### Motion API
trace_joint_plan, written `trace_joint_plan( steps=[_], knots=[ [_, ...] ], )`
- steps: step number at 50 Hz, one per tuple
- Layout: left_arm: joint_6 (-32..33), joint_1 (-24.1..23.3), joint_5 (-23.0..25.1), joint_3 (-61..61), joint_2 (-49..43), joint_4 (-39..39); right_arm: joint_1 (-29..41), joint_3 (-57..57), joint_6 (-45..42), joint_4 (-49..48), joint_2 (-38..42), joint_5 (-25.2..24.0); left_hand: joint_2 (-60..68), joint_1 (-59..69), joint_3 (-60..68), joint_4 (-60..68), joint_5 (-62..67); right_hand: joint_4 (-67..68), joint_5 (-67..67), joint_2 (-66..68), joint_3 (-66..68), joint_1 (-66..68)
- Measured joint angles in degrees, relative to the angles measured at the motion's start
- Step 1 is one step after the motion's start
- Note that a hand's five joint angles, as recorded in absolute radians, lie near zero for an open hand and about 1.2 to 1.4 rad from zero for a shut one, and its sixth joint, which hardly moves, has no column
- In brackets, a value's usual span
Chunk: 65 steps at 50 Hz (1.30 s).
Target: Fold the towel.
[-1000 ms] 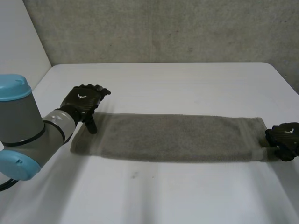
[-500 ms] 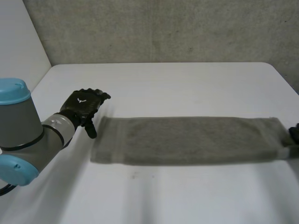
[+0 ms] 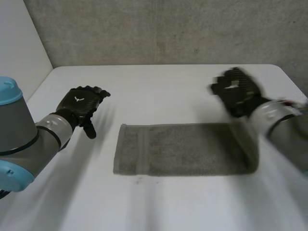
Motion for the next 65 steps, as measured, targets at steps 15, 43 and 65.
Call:
trace_joint_plan(
  steps=[15,43,65],
  knots=[
    [-0.01,0.24,-0.06,-1.15,0.81,0.78,36.9,-6.59,-0.33,-5.33,20.62,-0.71,-0.07,-0.23,0.0,-0.13,-0.09,0.01,0.13,0.0,0.0,0.0],
    [-4.73,-11.54,-1.05,2.15,-2.04,2.12,15.63,0.25,23.91,4.04,5.55,4.3,0.19,-0.08,0.13,0.03,-0.09,-55.29,-52.68,-54.05,-55.93,-42.35],
    [-6.34,-16.32,-10.08,3.49,-14.29,2.16,0.22,21.72,13.51,-7.12,4.35,-1.7,0.73,-0.04,0.49,0.58,0.05,-6.11,-6.42,-4.85,-6.37,-5.47]
  ],
)
